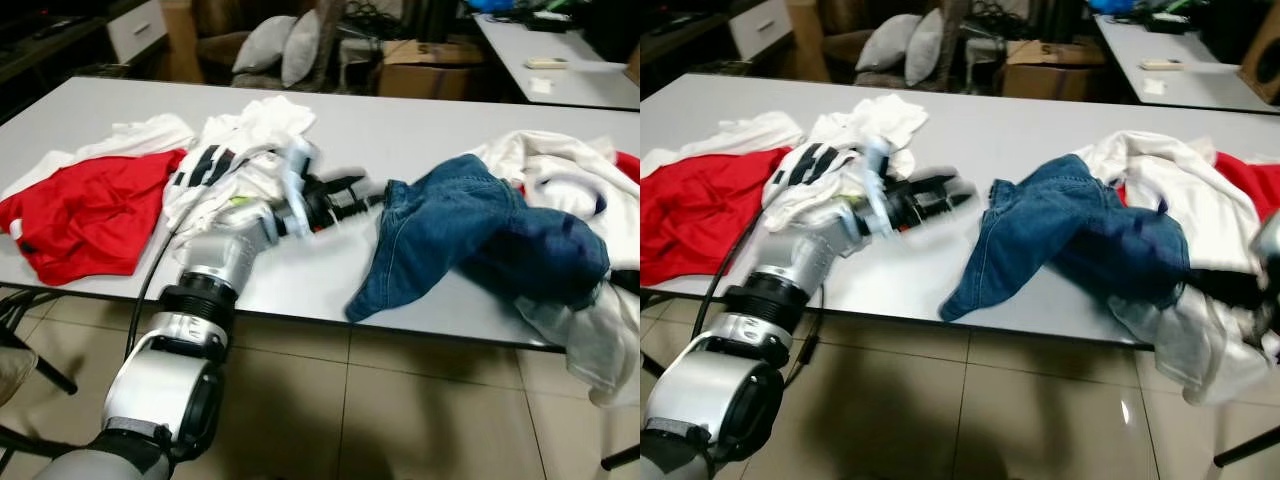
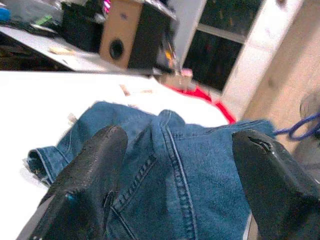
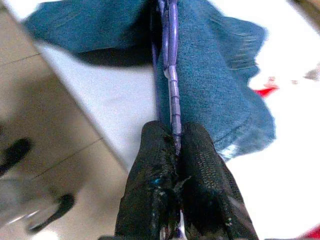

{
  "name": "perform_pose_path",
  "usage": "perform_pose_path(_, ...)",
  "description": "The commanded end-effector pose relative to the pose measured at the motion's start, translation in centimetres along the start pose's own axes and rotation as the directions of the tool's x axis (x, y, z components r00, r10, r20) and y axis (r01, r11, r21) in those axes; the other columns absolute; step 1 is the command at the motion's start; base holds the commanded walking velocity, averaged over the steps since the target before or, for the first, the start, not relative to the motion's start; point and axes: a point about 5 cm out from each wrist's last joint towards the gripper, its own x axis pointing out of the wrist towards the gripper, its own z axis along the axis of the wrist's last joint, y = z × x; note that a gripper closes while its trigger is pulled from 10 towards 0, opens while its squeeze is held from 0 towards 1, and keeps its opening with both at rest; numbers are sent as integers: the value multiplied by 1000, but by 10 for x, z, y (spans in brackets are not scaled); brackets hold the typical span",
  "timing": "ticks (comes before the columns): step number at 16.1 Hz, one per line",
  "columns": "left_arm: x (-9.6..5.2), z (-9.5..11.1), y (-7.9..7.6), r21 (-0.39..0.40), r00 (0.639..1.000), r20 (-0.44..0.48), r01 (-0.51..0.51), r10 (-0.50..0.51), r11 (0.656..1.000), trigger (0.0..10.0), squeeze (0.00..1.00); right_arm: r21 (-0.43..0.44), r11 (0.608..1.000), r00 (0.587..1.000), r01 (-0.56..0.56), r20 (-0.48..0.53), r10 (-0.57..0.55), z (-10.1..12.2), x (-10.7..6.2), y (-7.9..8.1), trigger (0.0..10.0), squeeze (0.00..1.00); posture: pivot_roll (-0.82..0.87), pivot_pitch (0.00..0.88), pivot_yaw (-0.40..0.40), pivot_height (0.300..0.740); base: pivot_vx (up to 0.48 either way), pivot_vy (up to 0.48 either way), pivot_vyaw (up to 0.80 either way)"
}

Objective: Hang hanger

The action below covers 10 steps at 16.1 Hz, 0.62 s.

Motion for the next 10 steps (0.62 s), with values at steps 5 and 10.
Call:
perform_pose_path(5,-23,-28,-7,248,949,-315,114,-31,962,10000,1000,54,963,964,-265,-27,266,-2,-18,22,10000,0,-188,0,29,740,0,0,0)
perform_pose_path(10,-12,-17,-24,188,981,-174,118,-85,975,10000,953,108,925,920,-365,-111,376,-9,-44,21,10000,0,-193,0,40,740,0,0,0)
